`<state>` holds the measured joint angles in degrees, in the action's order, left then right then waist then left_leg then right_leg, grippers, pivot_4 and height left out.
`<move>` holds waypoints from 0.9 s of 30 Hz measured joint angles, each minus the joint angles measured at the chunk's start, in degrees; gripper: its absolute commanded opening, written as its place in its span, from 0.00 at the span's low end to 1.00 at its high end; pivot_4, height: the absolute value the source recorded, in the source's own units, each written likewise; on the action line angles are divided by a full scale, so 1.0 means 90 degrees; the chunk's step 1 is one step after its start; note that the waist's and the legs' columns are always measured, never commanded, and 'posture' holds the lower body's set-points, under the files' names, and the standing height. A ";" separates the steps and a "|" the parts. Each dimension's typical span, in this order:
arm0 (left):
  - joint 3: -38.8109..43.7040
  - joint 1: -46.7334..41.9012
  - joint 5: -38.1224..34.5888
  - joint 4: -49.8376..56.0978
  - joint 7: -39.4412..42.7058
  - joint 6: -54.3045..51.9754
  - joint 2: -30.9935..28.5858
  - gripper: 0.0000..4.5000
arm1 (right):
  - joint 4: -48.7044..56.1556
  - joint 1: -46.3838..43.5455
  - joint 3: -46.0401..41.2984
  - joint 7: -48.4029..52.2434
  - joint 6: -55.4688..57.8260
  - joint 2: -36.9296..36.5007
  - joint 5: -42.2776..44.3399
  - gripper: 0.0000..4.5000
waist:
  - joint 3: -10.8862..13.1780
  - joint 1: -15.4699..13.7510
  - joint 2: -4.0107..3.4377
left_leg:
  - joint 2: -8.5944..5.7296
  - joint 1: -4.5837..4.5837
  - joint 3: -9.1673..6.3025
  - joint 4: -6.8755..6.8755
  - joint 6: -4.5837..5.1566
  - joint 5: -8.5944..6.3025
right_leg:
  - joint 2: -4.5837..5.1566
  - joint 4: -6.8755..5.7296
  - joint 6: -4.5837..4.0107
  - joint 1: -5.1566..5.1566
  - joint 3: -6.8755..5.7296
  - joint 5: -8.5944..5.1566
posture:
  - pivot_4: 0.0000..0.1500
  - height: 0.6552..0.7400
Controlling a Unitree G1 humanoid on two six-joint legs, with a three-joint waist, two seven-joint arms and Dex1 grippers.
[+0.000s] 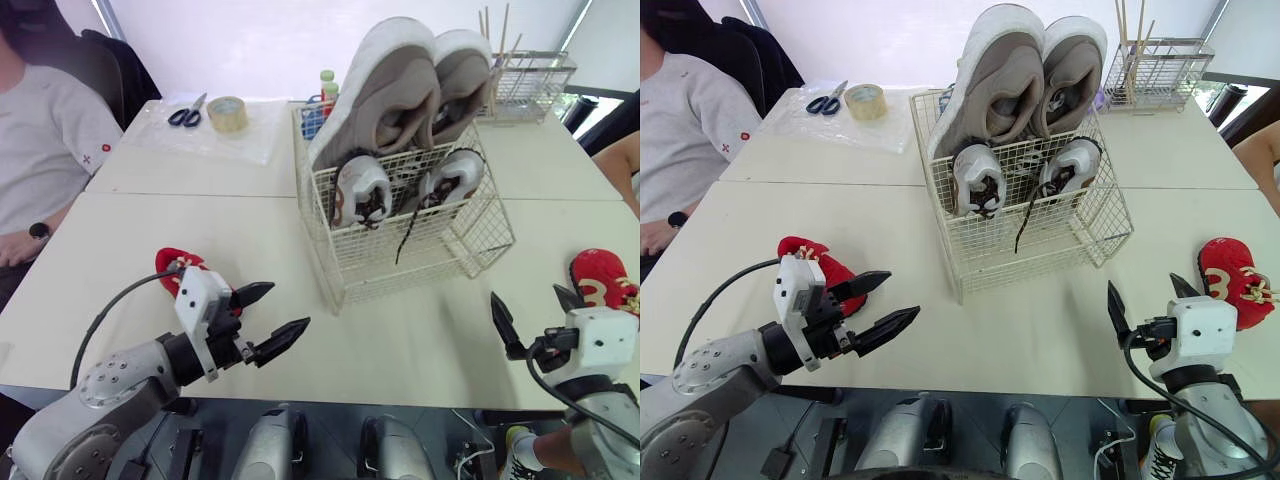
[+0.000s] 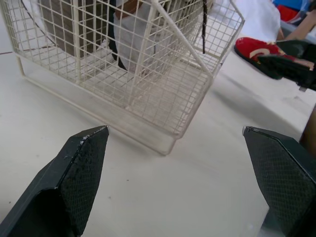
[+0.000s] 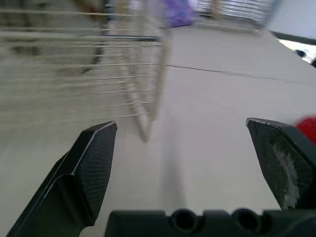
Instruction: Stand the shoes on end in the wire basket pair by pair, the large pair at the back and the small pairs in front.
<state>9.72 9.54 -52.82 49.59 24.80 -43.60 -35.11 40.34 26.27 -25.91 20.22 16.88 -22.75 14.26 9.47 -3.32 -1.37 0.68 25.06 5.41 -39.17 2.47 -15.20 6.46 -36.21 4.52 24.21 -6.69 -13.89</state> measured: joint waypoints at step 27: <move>0.2283 -0.0333 -0.3531 0.0013 -0.0165 -0.0663 -0.2357 1.00 | -0.7567 -0.9230 0.5537 0.8002 -0.2582 -0.4737 -0.0085 1.00 | 0.0147 0.0442 0.0093 | 0.0016 -0.0067 0.0062 0.0009 -0.0031 -0.0001 | 0.0037 0.0019 -0.0015 -0.0039 0.0033 0.0010 | 1.00 0.97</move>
<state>30.27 6.54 -84.60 49.71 23.31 -49.57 -56.33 -27.76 -56.81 23.92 92.25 -6.36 -65.38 13.50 10.79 0.66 -0.53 0.83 24.46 5.97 -39.09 2.18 -15.20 6.79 -36.03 4.39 23.85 -6.39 -13.80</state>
